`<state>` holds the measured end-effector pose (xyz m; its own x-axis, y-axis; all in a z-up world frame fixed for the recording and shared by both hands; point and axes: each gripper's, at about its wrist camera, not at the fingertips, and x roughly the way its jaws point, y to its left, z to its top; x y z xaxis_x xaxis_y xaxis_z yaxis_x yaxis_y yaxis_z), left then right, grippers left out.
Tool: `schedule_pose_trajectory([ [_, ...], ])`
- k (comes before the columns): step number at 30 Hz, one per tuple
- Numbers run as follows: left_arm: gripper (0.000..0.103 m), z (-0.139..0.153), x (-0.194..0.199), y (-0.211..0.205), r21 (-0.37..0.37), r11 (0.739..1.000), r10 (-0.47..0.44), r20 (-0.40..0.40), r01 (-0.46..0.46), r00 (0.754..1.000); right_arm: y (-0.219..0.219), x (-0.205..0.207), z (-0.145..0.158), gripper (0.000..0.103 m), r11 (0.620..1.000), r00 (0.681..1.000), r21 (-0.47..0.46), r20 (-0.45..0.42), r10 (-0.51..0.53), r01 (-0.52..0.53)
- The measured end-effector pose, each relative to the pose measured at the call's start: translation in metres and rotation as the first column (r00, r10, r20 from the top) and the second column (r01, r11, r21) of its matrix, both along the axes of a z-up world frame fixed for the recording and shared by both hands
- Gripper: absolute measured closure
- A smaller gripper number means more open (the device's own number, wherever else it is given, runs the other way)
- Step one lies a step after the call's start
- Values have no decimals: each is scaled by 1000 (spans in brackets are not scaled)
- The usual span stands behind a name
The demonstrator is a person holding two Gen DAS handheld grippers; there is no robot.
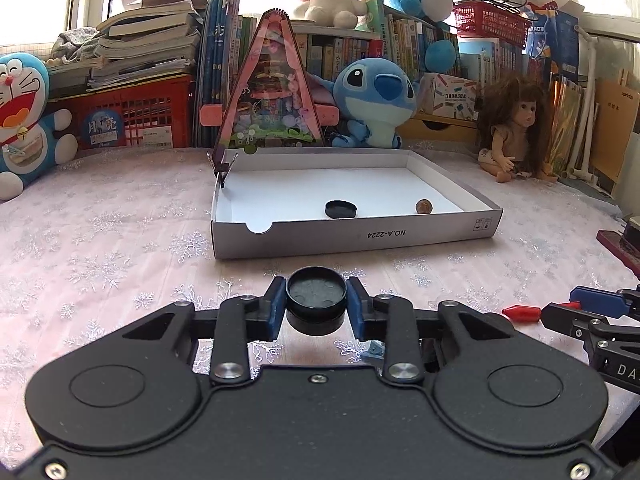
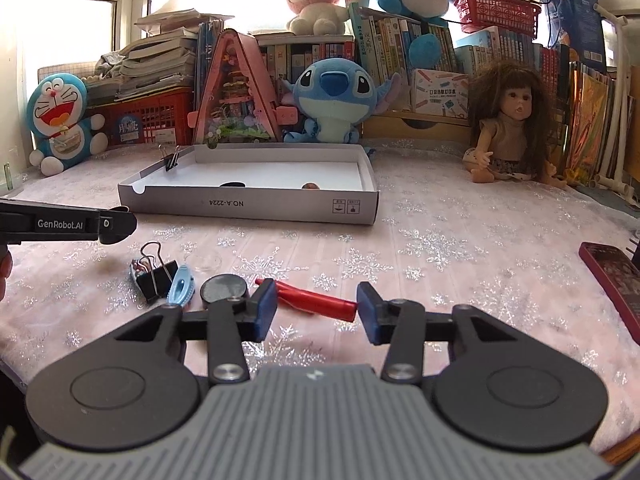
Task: Organize rigid objects
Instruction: 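Close the right tool on the red crayon while the left tool lifts its disc, then carry the black disc and red crayon over the white box with both tools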
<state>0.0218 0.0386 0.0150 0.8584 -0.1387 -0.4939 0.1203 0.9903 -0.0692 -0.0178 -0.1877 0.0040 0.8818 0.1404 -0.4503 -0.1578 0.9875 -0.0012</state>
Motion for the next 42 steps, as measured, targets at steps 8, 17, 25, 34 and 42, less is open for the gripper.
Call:
schedule_pose_trajectory([
  [8,73,-8,-1,-3,14,1000,-15,-44,16,999,-5,1,2,54,1000,1000,5,-7,-11,11],
  [17,73,-12,8,-3,14,1000,-8,-67,9,998,-5,1,0,54,1000,1000,-3,-13,-14,14],
  [25,73,9,7,0,-14,1000,-22,-9,22,1000,-7,8,6,54,1000,1000,-1,-9,-8,8],
  [34,73,34,39,3,-31,999,21,-24,-22,999,-21,46,25,54,997,1000,71,-7,-17,17],
  [42,73,49,87,6,-39,997,67,-41,-68,997,-28,105,39,54,993,999,120,-43,-4,10],
])
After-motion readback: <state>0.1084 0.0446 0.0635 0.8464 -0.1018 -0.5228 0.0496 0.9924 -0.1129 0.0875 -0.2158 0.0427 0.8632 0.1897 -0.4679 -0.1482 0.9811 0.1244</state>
